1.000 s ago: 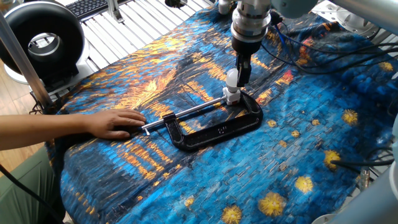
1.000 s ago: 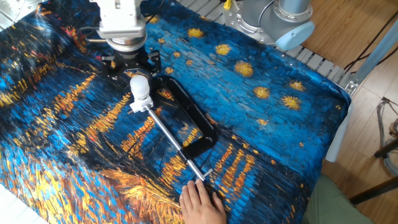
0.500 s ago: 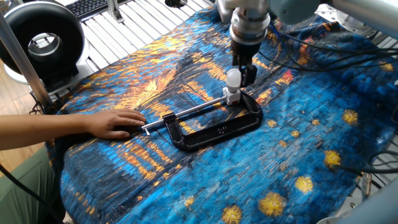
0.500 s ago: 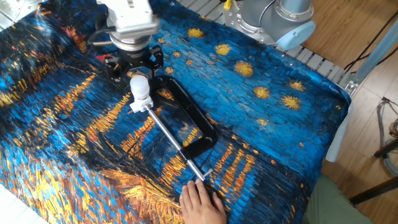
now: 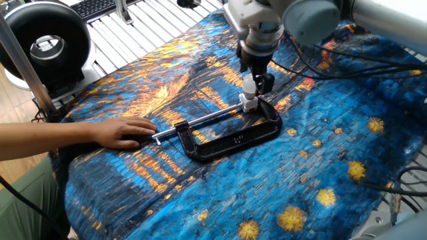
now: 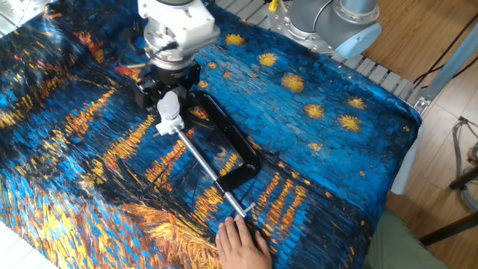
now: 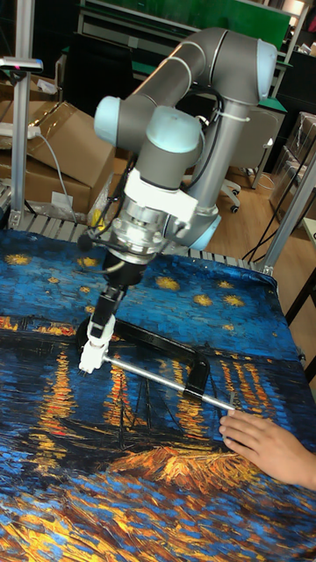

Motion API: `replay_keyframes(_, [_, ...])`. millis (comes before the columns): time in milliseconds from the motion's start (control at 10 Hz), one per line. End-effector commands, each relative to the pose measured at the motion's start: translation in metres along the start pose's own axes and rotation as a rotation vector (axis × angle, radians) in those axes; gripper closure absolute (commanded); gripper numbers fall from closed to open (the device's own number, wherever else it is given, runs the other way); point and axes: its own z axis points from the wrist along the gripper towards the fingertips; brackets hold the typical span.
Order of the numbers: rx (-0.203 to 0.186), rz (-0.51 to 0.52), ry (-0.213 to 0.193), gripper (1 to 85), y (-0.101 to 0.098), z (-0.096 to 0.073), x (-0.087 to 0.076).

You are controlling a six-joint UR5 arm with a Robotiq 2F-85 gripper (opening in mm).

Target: Install the light bulb by rotating it

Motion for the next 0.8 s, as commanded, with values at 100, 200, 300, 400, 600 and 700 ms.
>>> replay_keyframes(100, [0.104,-0.206,-0.026,8.7,-0.022,-0.001,-0.014])
replay_keyframes(200, [0.124,-0.229,-0.025,8.3,-0.028,-0.001,-0.014])
replay_keyframes(300, [0.117,-0.224,-0.033,7.7,-0.025,0.000,-0.014])
replay_keyframes(400, [0.100,-0.203,-0.049,7.0,-0.017,0.004,-0.012])
replay_keyframes(600, [0.083,-0.152,-0.122,6.7,-0.007,0.008,-0.017])
replay_keyframes(700, [0.078,-0.145,-0.126,6.7,-0.007,0.006,-0.015])
